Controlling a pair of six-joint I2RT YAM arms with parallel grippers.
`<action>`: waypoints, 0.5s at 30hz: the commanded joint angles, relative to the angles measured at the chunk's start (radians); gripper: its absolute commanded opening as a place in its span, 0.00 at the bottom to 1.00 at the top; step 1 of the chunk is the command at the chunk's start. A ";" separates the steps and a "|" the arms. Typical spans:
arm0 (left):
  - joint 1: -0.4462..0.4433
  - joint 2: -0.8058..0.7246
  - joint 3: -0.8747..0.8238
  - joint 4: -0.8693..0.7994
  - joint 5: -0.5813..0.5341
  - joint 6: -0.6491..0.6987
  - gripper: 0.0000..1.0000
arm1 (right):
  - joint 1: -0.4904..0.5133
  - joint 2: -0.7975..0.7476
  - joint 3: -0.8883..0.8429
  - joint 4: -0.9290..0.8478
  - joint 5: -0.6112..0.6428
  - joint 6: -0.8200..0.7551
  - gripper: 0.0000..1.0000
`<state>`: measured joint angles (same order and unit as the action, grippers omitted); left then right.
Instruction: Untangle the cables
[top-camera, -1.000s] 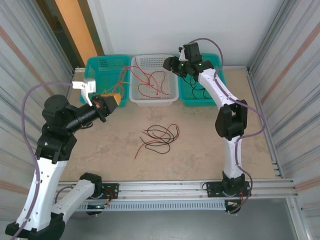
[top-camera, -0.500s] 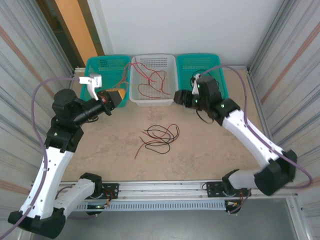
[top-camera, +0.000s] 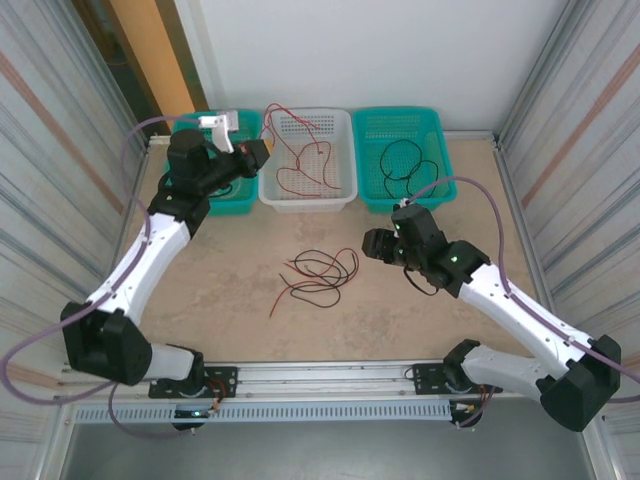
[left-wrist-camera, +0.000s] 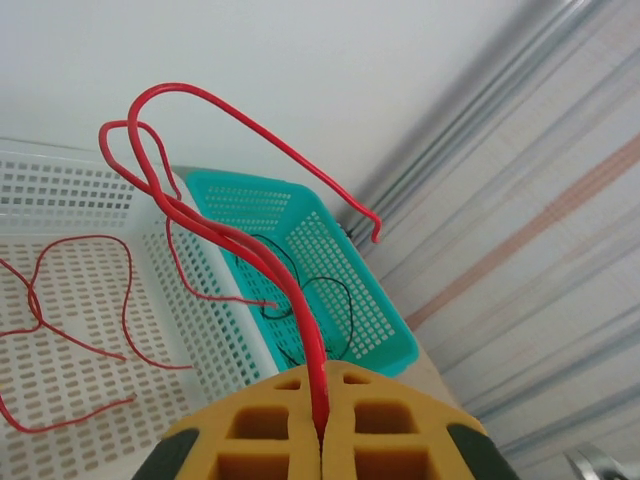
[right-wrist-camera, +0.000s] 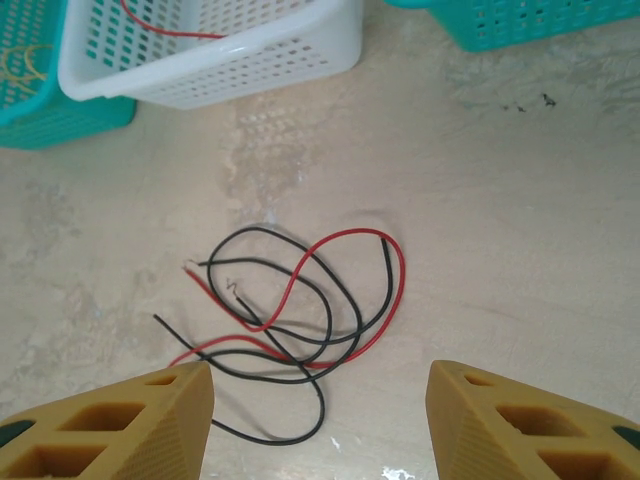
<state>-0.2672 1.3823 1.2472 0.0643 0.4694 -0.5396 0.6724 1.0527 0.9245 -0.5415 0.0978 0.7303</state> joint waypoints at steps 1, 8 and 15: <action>0.008 0.056 0.078 0.094 -0.020 -0.035 0.00 | 0.011 -0.026 -0.001 -0.018 0.033 0.024 0.57; 0.000 0.217 0.101 -0.009 -0.011 -0.059 0.51 | 0.026 -0.001 0.002 -0.030 0.040 0.024 0.58; -0.007 0.017 -0.079 -0.104 -0.077 -0.061 0.68 | 0.076 0.117 0.013 0.026 0.024 0.032 0.59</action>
<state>-0.2684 1.5318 1.1965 0.0036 0.4122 -0.6033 0.7338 1.1282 0.9245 -0.5442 0.1154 0.7338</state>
